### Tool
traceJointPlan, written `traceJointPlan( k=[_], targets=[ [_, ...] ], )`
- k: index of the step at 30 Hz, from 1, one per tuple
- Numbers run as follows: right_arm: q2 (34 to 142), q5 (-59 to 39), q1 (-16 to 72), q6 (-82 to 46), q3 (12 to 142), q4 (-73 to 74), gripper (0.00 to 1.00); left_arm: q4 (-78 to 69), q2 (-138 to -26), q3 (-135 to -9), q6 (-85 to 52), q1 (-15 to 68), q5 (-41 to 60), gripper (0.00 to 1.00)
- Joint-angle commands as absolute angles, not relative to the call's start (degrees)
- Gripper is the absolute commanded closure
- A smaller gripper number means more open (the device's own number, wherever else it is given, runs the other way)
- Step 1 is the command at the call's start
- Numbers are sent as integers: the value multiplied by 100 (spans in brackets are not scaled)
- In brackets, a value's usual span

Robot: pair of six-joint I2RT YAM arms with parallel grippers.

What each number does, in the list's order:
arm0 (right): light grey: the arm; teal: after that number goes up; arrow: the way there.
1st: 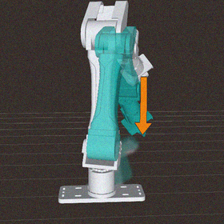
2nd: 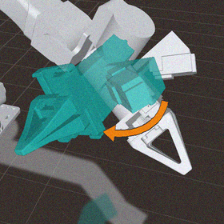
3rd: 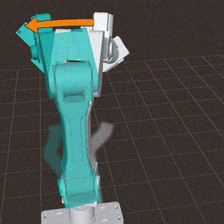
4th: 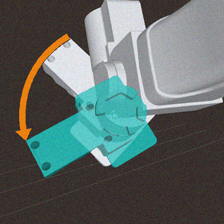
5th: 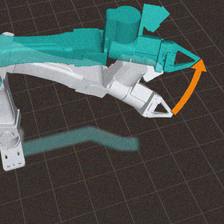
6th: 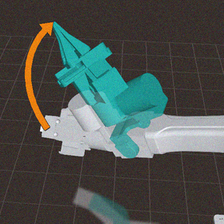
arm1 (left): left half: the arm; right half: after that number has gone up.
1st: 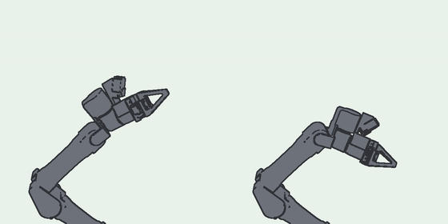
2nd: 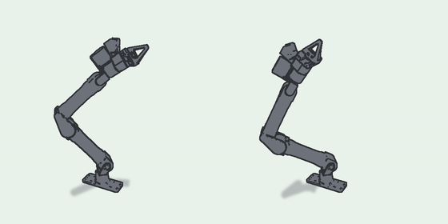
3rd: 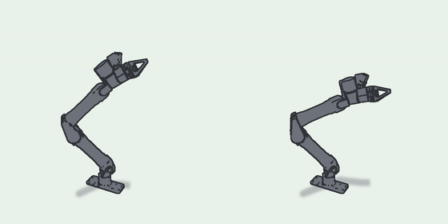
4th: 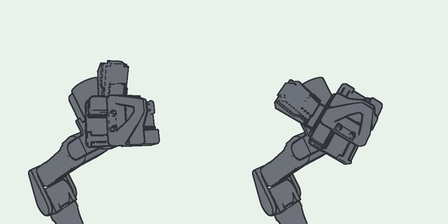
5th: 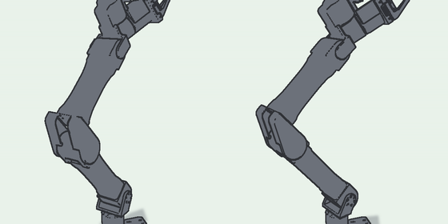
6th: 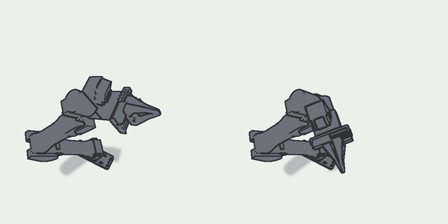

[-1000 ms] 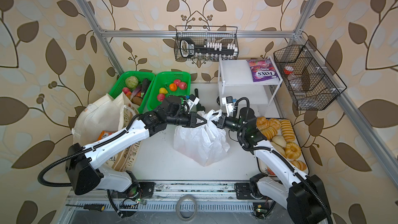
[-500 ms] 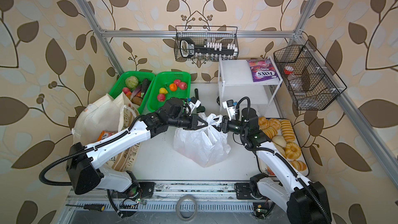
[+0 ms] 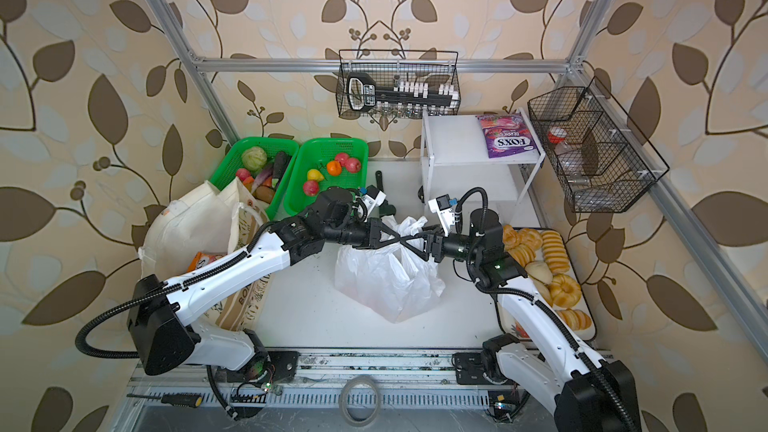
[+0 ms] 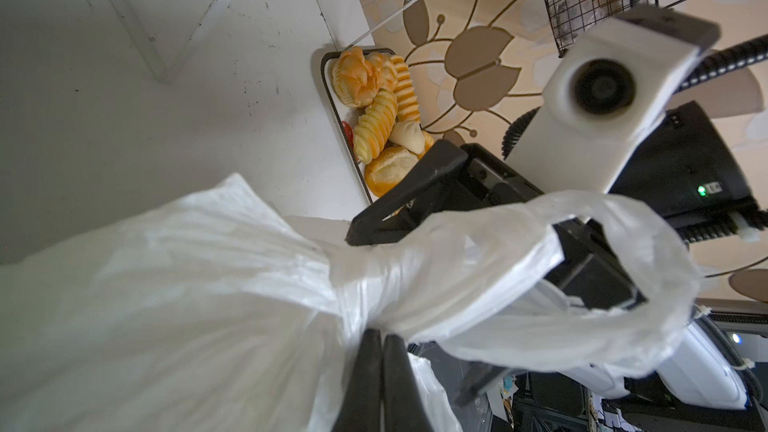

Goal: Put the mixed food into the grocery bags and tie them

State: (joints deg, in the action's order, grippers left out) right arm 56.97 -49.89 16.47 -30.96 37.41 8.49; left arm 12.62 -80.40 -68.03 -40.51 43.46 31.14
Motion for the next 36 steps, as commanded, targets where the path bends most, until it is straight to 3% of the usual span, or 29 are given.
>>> traceJointPlan(
  k=[1,6,18,36],
  targets=[
    [5803,-4616,1714,-3740,3782,1623,30,1140,-8051,-6945,-3957,4349,3298,100],
    [5942,-4038,1736,-4288,3761,1994,42,1194,-8017,-7081,-3916,4362,3620,100],
    [6187,-4124,1767,-4430,3945,2161,78,1526,-7888,-7409,-3730,4421,3929,99],
    [6343,-3779,1769,-4736,3947,2390,84,1890,-7968,-7706,-3726,4851,4528,100]
  ],
)
